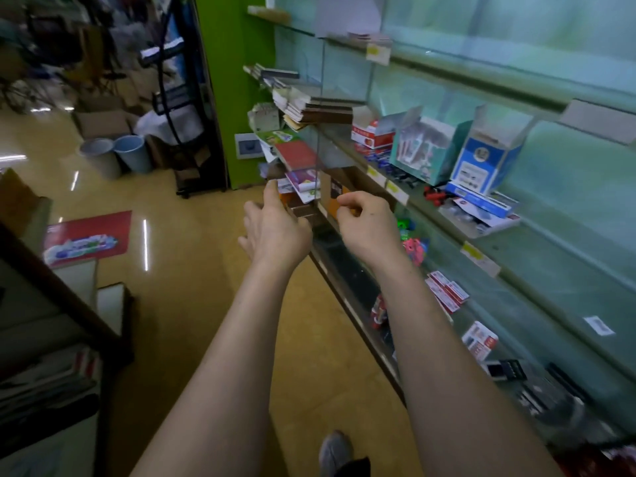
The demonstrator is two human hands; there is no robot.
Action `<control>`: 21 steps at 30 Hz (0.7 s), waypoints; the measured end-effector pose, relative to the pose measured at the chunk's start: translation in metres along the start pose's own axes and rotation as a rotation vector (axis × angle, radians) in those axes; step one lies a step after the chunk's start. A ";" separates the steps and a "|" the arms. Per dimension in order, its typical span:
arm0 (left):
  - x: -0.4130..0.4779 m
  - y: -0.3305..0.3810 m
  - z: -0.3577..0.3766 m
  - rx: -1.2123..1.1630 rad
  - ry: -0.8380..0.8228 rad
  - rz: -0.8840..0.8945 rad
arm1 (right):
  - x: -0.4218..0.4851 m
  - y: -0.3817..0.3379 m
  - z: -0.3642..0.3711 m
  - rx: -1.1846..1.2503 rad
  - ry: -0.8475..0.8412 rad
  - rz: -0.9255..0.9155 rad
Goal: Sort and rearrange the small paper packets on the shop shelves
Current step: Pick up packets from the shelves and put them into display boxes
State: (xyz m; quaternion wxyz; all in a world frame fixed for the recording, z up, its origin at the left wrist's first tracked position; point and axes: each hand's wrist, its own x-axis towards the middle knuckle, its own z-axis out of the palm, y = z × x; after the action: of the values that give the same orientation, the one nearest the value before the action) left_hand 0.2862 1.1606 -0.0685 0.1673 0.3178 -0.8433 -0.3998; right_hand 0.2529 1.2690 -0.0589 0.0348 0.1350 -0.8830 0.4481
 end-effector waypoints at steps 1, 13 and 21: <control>0.010 -0.003 -0.001 0.002 0.006 -0.001 | 0.009 -0.002 0.008 -0.002 -0.011 -0.005; 0.168 0.012 0.018 0.082 0.065 -0.002 | 0.167 -0.019 0.076 0.035 -0.087 -0.076; 0.269 0.040 0.041 0.082 0.090 0.024 | 0.271 -0.026 0.098 0.071 -0.071 -0.098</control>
State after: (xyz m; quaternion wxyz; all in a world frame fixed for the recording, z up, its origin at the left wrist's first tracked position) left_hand 0.0482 1.0225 -0.0549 0.1967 0.3322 -0.8542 -0.3484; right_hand 0.0051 1.1192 -0.0475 0.0208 0.1950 -0.8595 0.4719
